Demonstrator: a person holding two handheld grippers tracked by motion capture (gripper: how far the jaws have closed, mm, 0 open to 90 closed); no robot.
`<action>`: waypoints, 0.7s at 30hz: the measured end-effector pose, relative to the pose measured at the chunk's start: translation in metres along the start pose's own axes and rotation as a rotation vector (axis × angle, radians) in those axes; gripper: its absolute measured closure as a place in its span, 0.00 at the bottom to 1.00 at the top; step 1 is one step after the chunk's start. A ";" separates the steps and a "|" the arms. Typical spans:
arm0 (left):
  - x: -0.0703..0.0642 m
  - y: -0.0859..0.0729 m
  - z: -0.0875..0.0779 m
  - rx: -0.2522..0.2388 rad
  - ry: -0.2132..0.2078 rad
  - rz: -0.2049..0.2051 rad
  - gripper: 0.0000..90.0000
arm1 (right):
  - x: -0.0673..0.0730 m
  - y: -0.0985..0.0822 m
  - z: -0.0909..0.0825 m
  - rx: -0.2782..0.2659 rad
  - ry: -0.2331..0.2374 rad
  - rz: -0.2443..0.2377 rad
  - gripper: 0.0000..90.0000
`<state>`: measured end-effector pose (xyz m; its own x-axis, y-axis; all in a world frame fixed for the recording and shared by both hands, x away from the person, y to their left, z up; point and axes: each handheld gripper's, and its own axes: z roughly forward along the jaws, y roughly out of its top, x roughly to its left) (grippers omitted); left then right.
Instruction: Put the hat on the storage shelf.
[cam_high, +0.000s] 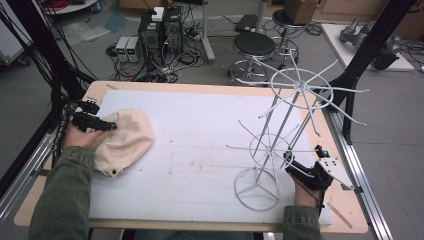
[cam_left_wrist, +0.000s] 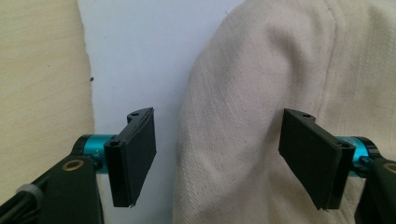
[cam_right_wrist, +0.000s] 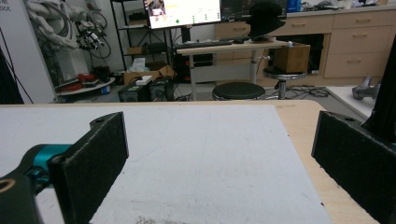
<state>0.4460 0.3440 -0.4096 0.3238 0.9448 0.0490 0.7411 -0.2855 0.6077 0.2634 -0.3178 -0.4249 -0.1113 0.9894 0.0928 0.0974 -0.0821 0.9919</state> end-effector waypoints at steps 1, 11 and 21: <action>0.000 0.000 0.001 0.006 -0.002 0.002 0.33 | 0.000 0.000 0.000 -0.004 0.002 -0.004 0.03; -0.003 0.000 0.002 0.027 -0.030 0.039 0.61 | 0.000 0.000 0.000 0.001 0.005 0.001 0.03; -0.012 0.001 0.000 0.020 0.036 0.101 0.80 | 0.000 0.000 0.000 0.003 0.005 0.006 0.03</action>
<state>0.4431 0.3328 -0.4096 0.3765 0.9161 0.1381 0.7173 -0.3826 0.5824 0.2638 -0.3183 -0.4252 -0.1161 0.9883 0.0988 0.1012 -0.0872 0.9910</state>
